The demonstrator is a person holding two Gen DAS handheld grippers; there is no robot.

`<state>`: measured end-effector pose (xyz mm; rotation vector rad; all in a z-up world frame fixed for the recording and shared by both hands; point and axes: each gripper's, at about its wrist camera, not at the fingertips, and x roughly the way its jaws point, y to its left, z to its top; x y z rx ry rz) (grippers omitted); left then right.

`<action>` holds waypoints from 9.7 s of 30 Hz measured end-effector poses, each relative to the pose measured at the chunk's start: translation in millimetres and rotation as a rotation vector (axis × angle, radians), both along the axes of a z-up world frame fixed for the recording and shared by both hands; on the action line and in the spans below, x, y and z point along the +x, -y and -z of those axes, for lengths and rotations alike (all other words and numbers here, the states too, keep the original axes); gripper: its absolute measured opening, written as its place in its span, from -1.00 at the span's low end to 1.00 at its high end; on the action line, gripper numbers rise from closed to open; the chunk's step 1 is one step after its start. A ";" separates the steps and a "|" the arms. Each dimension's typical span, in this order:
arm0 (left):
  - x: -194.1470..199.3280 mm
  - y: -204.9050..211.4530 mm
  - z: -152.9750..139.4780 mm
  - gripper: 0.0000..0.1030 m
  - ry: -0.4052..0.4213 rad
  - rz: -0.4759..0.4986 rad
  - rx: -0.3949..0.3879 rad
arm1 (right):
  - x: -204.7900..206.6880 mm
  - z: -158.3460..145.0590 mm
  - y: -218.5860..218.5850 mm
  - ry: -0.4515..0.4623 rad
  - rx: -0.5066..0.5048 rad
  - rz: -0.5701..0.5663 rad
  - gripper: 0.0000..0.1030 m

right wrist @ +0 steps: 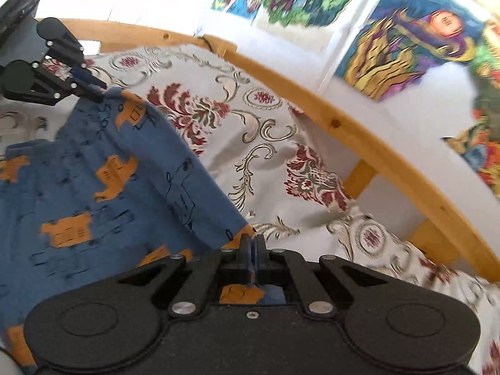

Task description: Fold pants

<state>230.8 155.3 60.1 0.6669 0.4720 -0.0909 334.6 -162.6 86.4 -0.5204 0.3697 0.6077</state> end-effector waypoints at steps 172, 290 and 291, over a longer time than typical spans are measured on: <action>-94.4 274.6 55.4 -0.88 -0.313 0.502 -0.111 | -304.6 98.5 251.1 -0.226 0.901 1.097 -0.98; -3.8 279.8 6.3 0.79 -0.531 0.261 -0.618 | -288.2 94.4 147.3 0.037 0.425 0.900 0.93; -15.7 256.7 17.7 0.79 -0.537 0.198 -0.628 | -283.9 92.5 142.4 0.015 0.437 0.878 0.93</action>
